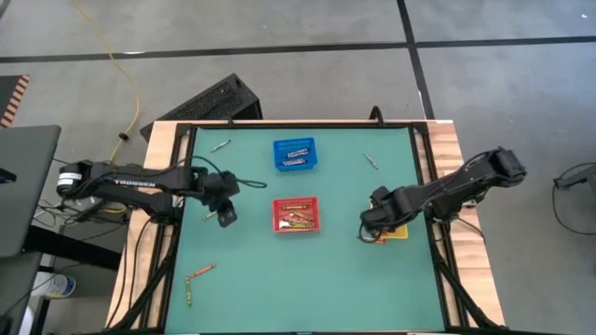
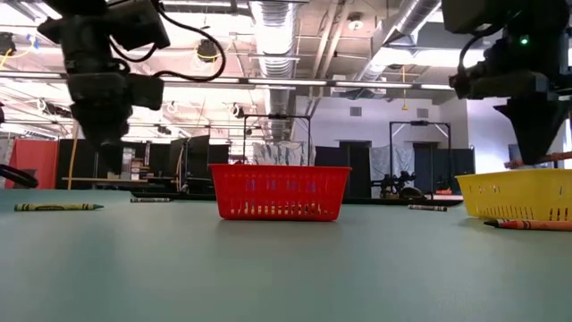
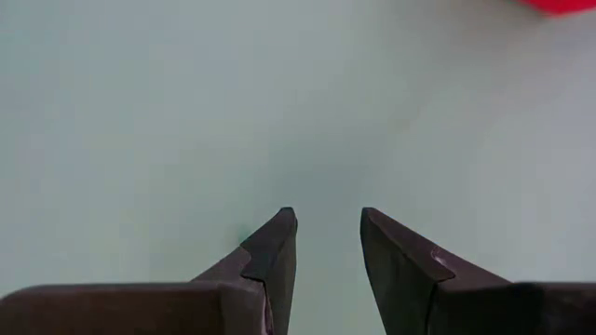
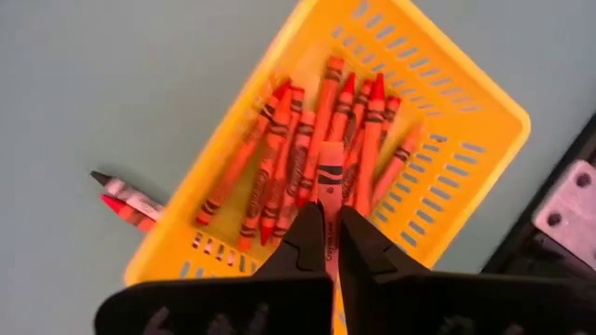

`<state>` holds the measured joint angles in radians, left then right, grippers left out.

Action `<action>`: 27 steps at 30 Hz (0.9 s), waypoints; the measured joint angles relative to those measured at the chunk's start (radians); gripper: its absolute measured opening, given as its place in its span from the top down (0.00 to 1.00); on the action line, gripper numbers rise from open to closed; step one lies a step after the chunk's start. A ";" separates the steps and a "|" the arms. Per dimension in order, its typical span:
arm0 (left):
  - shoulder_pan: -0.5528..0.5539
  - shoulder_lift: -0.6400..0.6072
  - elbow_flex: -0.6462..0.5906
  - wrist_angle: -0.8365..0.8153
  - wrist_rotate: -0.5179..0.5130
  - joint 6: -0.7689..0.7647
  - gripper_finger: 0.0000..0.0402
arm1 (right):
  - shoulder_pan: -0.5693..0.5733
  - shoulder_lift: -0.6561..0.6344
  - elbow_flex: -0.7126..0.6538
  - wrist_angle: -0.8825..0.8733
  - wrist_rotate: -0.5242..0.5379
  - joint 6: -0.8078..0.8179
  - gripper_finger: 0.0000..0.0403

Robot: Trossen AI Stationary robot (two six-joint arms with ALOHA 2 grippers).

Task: Sort crayons
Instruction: Put the orange crayon into the yellow bin, then put the green crayon into the red bin

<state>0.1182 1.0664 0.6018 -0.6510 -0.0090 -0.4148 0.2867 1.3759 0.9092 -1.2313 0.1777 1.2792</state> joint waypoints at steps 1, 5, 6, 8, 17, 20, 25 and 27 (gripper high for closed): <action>-0.011 0.000 0.000 -0.017 -0.001 -0.017 0.73 | 0.000 0.006 0.000 -0.005 -0.008 -0.001 0.97; -0.048 0.005 0.000 -0.116 -0.041 -0.089 0.73 | -0.003 0.037 0.000 -0.011 -0.010 -0.025 0.92; -0.056 0.011 0.000 -0.141 -0.065 -0.108 0.73 | -0.006 0.045 0.000 -0.013 -0.010 -0.028 0.90; -0.067 0.023 0.000 -0.179 -0.108 -0.138 0.73 | -0.010 0.056 0.000 -0.013 -0.009 -0.031 0.85; -0.074 0.104 -0.014 -0.190 -0.129 -0.121 0.73 | -0.013 0.060 0.000 -0.009 -0.016 -0.058 0.66; -0.074 0.138 -0.043 -0.178 -0.129 -0.123 0.73 | -0.005 0.055 0.000 -0.001 -0.016 -0.058 0.63; -0.072 0.176 -0.108 -0.060 -0.078 -0.111 0.73 | -0.004 0.056 0.000 0.017 -0.014 -0.084 0.61; -0.073 0.187 -0.113 -0.050 -0.071 -0.099 0.73 | -0.005 0.056 0.000 0.022 -0.006 -0.087 0.61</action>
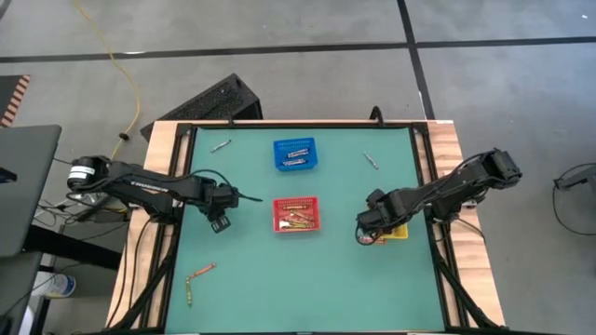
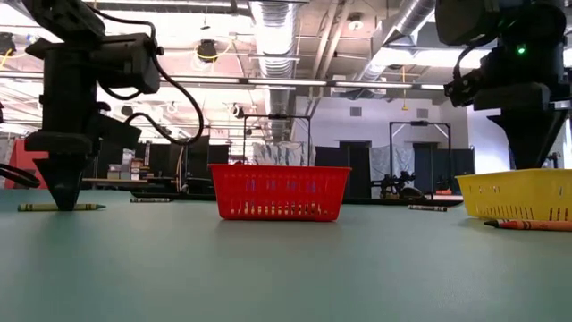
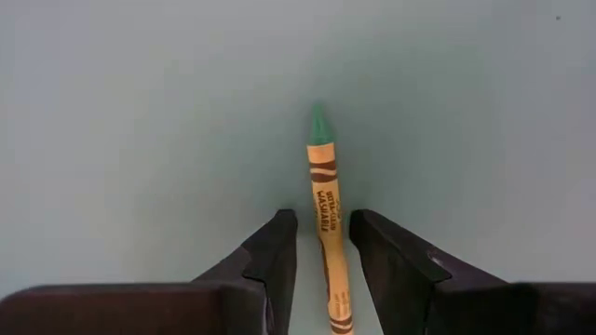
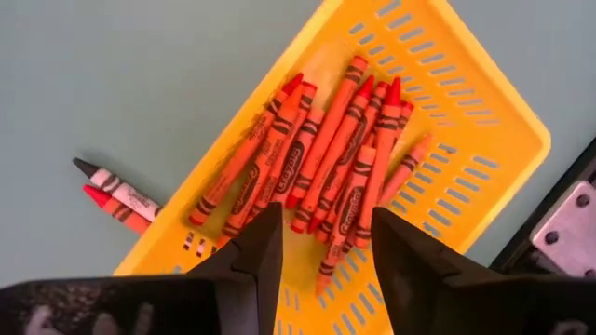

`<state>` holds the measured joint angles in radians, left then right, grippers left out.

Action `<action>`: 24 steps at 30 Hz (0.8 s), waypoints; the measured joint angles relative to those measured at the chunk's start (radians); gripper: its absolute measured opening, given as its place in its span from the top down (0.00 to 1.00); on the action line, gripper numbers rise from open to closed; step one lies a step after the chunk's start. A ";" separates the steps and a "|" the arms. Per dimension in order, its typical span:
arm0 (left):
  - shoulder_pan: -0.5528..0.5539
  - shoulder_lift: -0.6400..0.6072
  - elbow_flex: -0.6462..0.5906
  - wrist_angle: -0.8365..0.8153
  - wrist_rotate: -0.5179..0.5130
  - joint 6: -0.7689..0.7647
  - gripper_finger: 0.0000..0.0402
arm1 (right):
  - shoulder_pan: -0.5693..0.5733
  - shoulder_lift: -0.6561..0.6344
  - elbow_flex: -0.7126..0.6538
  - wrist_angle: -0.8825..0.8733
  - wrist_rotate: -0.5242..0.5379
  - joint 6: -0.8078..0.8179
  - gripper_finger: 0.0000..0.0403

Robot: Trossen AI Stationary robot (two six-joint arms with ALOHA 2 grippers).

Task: Sort crayons
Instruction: Put the green crayon into the red bin

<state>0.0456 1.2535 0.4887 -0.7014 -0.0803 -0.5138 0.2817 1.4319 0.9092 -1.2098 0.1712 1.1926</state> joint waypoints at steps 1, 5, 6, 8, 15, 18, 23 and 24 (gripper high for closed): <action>0.000 0.000 -0.002 -0.001 -0.003 0.004 0.74 | 0.000 0.000 0.000 -0.002 0.005 -0.001 0.61; 0.000 -0.012 -0.006 -0.005 -0.002 0.005 0.86 | 0.000 0.000 0.000 0.001 0.010 -0.039 0.61; 0.000 -0.014 -0.007 0.000 0.001 0.005 0.91 | 0.000 0.000 0.000 0.003 0.011 -0.048 0.61; 0.000 -0.021 -0.007 0.007 -0.007 -0.003 0.97 | 0.000 0.000 0.000 0.002 0.011 -0.051 0.61; 0.000 -0.020 0.077 0.009 -0.066 0.066 0.98 | 0.000 -0.009 0.000 -0.010 0.012 -0.097 0.62; 0.001 -0.026 0.169 0.038 -0.095 0.148 0.98 | 0.006 -0.027 0.001 -0.027 0.012 -0.095 0.62; -0.006 -0.022 0.310 0.186 -0.055 0.305 0.98 | 0.016 -0.076 0.007 -0.025 0.030 -0.087 0.62; -0.009 -0.022 0.329 0.214 -0.046 0.333 0.98 | 0.022 -0.087 0.010 -0.025 0.043 -0.086 0.62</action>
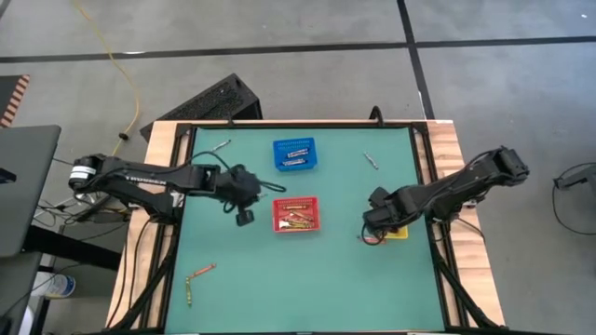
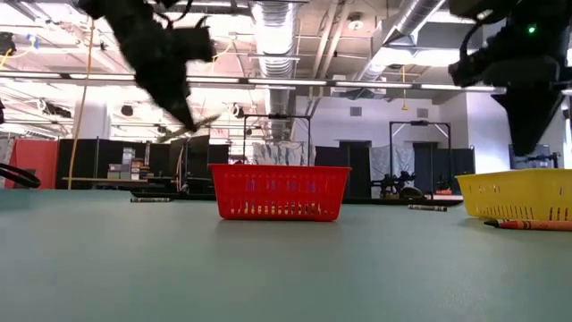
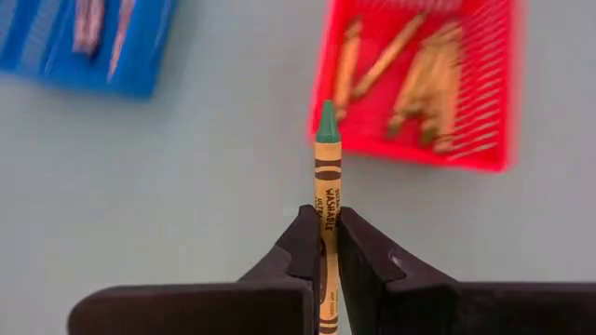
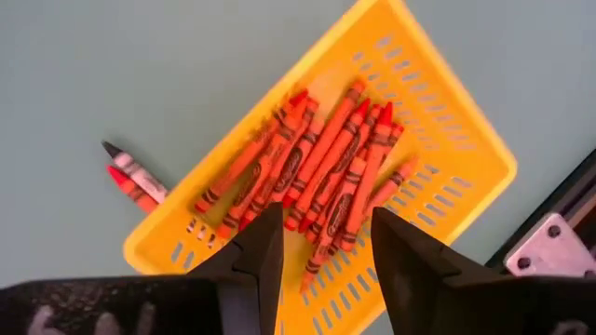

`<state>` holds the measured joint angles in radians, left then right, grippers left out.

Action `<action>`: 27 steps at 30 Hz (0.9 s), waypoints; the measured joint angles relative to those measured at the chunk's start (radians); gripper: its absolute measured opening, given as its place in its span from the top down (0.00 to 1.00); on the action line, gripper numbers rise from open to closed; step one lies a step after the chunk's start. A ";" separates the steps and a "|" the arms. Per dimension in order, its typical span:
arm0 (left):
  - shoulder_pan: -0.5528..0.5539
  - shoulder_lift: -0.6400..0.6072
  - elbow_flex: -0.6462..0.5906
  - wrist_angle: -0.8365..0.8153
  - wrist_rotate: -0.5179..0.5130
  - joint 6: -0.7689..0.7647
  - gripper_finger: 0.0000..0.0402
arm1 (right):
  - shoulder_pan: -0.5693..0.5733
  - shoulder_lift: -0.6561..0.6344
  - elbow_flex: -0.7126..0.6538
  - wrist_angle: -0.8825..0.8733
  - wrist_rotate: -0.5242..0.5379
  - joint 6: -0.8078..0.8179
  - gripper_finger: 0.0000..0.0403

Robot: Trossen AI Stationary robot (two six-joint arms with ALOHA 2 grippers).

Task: Sort crayons
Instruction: Put the green crayon into the red bin

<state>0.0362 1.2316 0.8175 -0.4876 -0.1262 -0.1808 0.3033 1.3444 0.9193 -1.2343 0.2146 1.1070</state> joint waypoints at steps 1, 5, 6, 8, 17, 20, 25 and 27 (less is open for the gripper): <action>-0.005 0.001 0.013 0.026 0.013 0.027 0.98 | 0.006 -0.011 0.004 0.004 0.020 0.003 0.62; -0.020 0.045 0.053 0.202 0.067 0.117 0.98 | 0.036 -0.058 0.020 0.046 0.122 0.000 0.62; -0.020 0.068 0.061 0.228 0.081 0.132 0.98 | 0.045 -0.068 0.020 0.069 0.147 -0.010 0.62; -0.020 0.137 0.082 0.249 0.105 0.152 0.98 | 0.066 -0.085 0.020 0.131 0.182 -0.053 0.62; -0.020 0.462 0.324 0.052 0.142 0.254 0.98 | 0.157 -0.010 0.020 0.502 0.141 -0.467 0.62; -0.020 0.523 0.395 -0.015 0.142 0.272 0.98 | 0.170 0.034 0.020 0.549 0.059 -0.532 0.62; -0.020 0.577 0.444 -0.050 0.131 0.266 0.95 | 0.167 0.111 0.020 0.533 -0.009 -0.540 0.62; -0.020 0.579 0.454 -0.048 0.107 0.266 0.90 | 0.160 0.139 0.020 0.528 -0.010 -0.546 0.62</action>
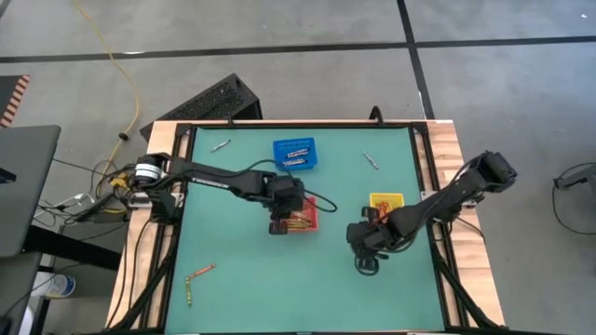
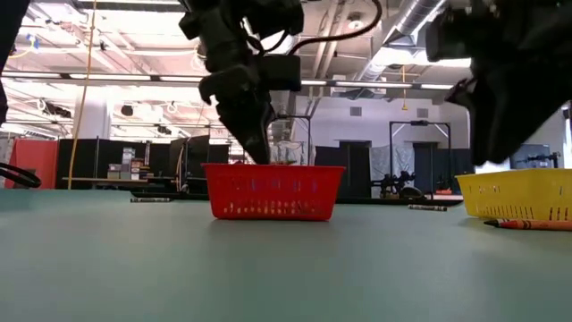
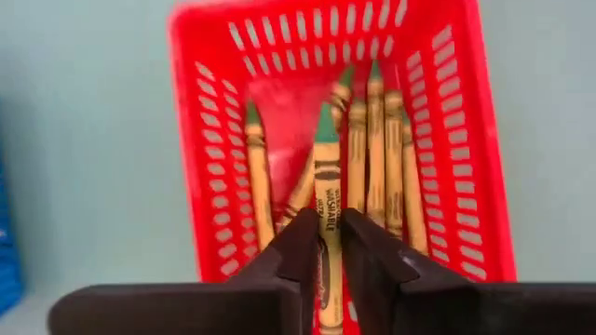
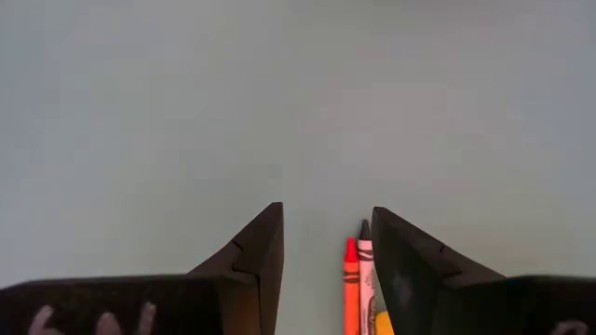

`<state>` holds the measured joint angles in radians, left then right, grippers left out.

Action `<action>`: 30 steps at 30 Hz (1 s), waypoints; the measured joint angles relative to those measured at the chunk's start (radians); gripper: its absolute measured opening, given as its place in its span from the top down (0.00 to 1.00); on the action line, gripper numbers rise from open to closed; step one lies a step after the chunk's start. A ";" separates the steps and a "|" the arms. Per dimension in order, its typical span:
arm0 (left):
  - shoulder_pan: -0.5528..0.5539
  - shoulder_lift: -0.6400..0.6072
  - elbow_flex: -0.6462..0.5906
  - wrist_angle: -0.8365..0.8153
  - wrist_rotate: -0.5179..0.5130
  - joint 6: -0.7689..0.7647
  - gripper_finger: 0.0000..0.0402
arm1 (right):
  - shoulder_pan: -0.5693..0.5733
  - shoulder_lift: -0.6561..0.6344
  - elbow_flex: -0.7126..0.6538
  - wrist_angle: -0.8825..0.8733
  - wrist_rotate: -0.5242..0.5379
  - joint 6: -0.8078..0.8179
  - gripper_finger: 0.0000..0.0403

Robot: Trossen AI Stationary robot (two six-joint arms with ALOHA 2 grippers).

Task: Sort crayons
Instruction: Put the green crayon into the red bin, then put the black crayon into the blue bin

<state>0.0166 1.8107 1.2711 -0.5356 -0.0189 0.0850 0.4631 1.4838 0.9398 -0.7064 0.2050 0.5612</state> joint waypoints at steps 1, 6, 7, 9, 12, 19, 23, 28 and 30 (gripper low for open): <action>0.000 0.000 0.008 0.000 -0.008 0.002 0.88 | -0.004 0.012 0.000 -0.002 -0.002 -0.008 0.62; -0.003 0.001 0.080 -0.060 -0.019 0.022 0.74 | -0.026 0.050 0.000 -0.009 -0.026 -0.022 0.62; -0.003 0.001 0.100 -0.087 -0.019 0.027 0.72 | -0.029 0.056 0.000 -0.009 -0.028 -0.024 0.62; -0.003 0.001 0.141 -0.168 -0.024 0.037 0.68 | -0.037 0.059 0.000 -0.014 -0.032 -0.024 0.62; 0.006 -0.009 0.167 -0.298 -0.053 0.085 0.64 | -0.040 0.058 0.000 -0.017 -0.032 -0.023 0.62; 0.188 -0.233 -0.023 -0.310 -0.128 0.096 0.64 | 0.006 0.035 0.000 0.005 0.012 -0.029 0.62; 0.421 -0.375 -0.188 -0.204 -0.163 0.110 0.65 | 0.025 0.035 0.000 0.010 0.038 -0.081 0.62; 0.781 -0.385 -0.334 -0.086 0.043 0.138 0.65 | 0.015 0.035 0.000 0.026 0.040 -0.138 0.62; 0.886 -0.338 -0.354 -0.060 0.084 0.157 0.65 | 0.007 0.035 0.000 0.035 0.040 -0.153 0.62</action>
<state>0.9025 1.4722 0.9171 -0.5957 0.0650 0.2418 0.4700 1.5185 0.9394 -0.6709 0.2454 0.4084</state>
